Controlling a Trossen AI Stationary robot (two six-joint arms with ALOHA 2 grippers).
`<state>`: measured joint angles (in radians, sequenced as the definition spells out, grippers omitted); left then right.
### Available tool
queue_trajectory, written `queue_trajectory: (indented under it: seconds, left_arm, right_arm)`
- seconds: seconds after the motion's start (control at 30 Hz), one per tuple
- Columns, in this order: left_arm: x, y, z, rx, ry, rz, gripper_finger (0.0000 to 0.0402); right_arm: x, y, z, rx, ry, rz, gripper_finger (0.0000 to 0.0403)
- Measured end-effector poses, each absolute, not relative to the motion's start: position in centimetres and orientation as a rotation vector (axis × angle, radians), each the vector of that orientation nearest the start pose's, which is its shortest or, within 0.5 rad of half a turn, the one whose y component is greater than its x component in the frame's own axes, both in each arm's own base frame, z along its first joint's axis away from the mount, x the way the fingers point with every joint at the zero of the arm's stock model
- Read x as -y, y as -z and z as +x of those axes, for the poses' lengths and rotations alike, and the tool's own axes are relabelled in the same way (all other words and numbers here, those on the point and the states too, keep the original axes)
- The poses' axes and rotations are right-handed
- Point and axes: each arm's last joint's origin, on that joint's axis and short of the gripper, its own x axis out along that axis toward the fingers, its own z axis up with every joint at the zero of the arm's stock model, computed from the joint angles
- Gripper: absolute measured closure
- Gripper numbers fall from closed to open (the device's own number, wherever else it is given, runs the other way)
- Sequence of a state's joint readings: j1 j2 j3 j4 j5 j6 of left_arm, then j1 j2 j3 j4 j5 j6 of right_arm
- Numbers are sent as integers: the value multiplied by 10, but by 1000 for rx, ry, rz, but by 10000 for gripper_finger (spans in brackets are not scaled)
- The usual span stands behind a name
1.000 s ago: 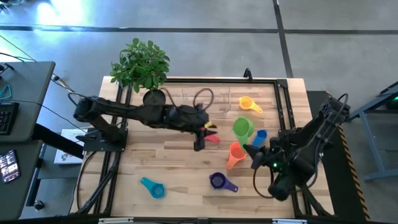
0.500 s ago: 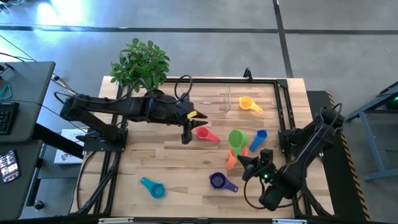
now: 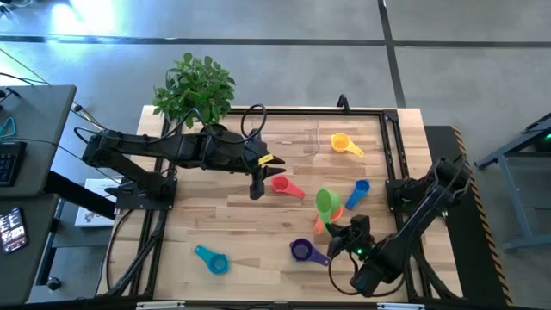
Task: Nest measuring cups in basket
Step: Stack the green measuring cup on top of the orange measuring cup
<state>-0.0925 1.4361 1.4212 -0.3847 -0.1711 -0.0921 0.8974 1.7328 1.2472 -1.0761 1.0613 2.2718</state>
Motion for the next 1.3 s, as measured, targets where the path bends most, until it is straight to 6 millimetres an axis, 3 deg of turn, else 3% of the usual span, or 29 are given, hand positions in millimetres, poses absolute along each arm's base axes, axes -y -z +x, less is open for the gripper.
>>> queue_trajectory:
  seconds: [0.23, 0.6, 0.9, 1.13, 1.3]
  left_arm:
    - [25, -384, 318, -396, -96, -38, 312]
    - [25, -384, 318, -396, -96, -39, 312]
    - [25, -384, 318, -396, -96, -39, 312]
    - [25, -383, 318, -406, -96, -38, 312]
    - [25, -382, 318, -408, -94, -38, 312]
  right_arm:
    - [-225, -212, 210, -435, 893, 862, 402]
    - [-231, -213, 211, -472, 869, 936, 402]
    - [-217, -213, 222, -447, 929, 928, 402]
    - [-218, -215, 233, -313, 877, 1004, 402]
    - [-216, -214, 231, -327, 887, 981, 402]
